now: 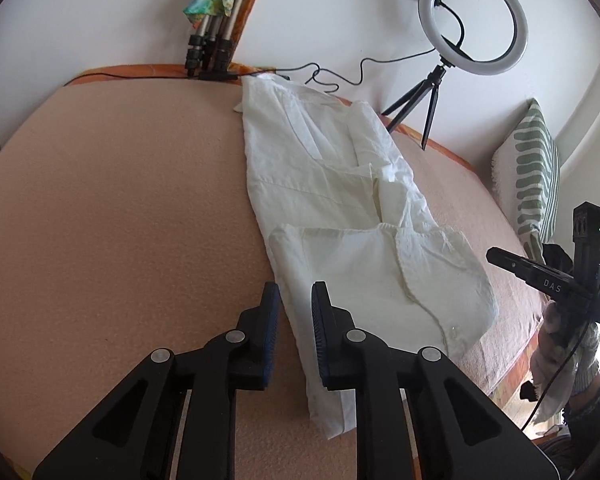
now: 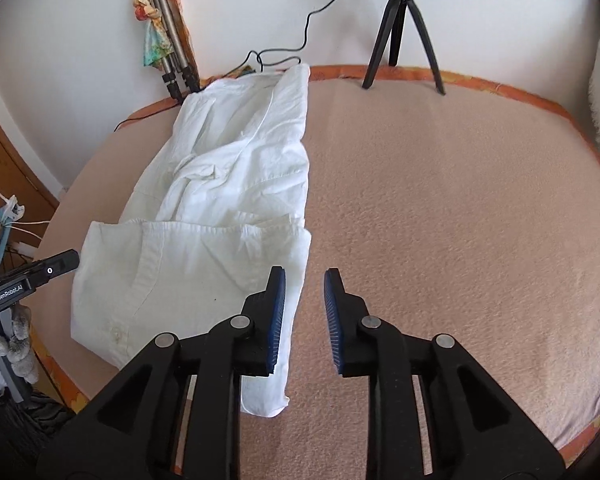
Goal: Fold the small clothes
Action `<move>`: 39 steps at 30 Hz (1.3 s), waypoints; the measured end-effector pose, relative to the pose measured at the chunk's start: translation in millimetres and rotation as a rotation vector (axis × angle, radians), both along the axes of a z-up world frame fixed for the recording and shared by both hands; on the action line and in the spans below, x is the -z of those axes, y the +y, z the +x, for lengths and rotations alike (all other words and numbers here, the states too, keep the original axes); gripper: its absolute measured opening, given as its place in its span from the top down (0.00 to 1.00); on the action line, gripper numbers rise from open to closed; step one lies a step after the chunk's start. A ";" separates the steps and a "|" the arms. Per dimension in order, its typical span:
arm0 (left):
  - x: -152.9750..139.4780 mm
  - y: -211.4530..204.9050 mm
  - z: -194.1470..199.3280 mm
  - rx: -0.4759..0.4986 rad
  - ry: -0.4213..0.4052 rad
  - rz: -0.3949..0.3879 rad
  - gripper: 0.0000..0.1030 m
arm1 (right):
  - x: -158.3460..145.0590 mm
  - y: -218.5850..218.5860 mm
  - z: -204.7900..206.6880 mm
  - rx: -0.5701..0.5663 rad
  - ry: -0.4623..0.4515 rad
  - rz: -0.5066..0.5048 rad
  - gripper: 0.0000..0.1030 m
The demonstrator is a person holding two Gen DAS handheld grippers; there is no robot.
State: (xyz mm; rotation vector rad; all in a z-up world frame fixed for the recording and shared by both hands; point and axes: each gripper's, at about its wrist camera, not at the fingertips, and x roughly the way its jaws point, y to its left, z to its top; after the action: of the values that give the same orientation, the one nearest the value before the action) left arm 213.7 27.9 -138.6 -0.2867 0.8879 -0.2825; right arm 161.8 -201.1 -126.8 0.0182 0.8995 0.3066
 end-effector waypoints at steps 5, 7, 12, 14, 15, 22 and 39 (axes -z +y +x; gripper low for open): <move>-16.0 -30.1 -23.0 0.141 -0.062 -0.062 0.85 | -3.3 18.6 -35.1 -0.150 -0.010 0.051 0.79; -9.5 -55.2 -26.0 0.240 -0.049 -0.069 0.85 | 7.1 33.6 -41.3 -0.208 0.013 0.012 0.79; 24.0 -88.3 -20.9 0.270 0.020 0.066 0.85 | 36.7 38.3 -36.2 -0.199 0.082 -0.060 0.80; 36.9 -92.2 -15.8 0.278 0.051 0.143 0.86 | 44.0 34.9 -32.3 -0.175 0.107 -0.105 0.83; 34.5 -89.4 -16.8 0.274 0.051 0.131 0.86 | 45.8 31.9 -30.7 -0.171 0.123 -0.098 0.83; -23.6 -81.0 -20.4 0.275 -0.064 0.096 0.86 | -11.0 9.7 -4.9 -0.158 0.070 0.041 0.69; 30.8 -106.8 47.3 0.355 0.048 0.029 0.86 | 29.7 39.6 206.6 -0.163 0.235 0.147 0.64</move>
State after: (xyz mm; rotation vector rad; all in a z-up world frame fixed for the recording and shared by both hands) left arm 261.0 -78.9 -169.4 -0.1073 0.9881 -0.5925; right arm 368.4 -161.5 -156.5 0.1191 1.1125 0.5298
